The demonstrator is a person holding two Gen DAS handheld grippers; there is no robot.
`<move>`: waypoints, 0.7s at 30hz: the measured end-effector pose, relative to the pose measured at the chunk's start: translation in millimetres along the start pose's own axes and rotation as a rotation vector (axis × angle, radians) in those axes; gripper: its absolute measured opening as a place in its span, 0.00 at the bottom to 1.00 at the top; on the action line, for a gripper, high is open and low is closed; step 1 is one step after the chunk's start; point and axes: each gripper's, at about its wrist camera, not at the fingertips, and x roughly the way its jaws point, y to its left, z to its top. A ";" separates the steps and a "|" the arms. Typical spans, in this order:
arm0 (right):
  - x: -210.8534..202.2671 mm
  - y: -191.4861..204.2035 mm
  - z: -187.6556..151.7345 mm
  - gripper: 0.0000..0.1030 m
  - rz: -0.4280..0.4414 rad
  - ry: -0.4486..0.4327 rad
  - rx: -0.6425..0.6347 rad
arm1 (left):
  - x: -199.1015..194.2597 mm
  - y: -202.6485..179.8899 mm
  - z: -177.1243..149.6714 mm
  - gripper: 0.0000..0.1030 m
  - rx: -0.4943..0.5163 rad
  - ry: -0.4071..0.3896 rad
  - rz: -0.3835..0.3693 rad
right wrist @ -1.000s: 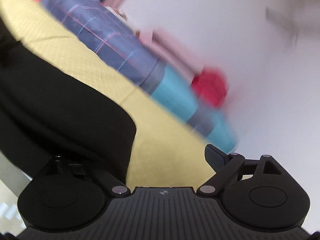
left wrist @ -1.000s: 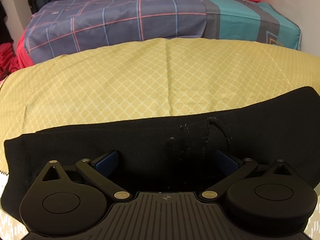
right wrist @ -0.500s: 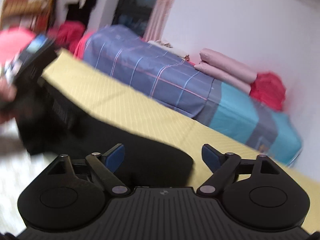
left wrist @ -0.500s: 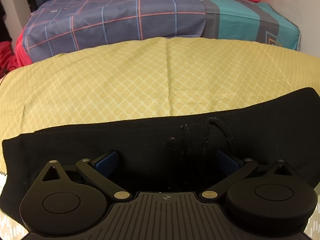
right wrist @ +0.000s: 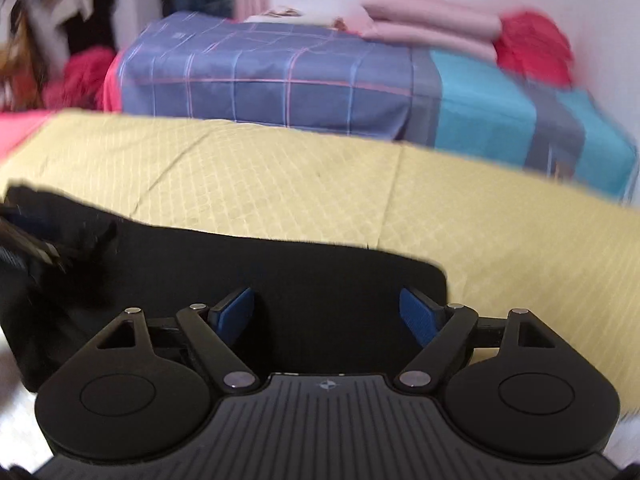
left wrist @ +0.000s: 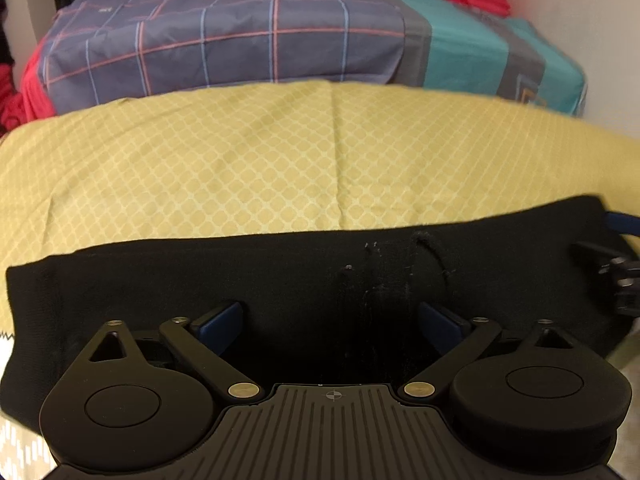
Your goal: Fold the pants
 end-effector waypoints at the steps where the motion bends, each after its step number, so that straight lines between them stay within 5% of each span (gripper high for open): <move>1: -4.0 3.3 4.1 0.81 -0.009 -0.020 -0.004 | -8.3 6.6 -2.1 1.00 -0.021 -0.016 -0.024; 6: -8.8 45.1 11.5 0.83 0.045 -0.095 -0.099 | -44.9 46.5 -23.0 1.00 -0.123 -0.067 -0.083; 15: -14.6 217.0 6.7 0.83 0.365 -0.190 -0.483 | -104.2 157.7 -97.6 1.00 -0.418 -0.075 0.178; 21: -2.0 324.5 -0.2 0.81 0.434 -0.189 -0.592 | -152.2 221.0 -142.8 1.00 -0.606 -0.116 0.339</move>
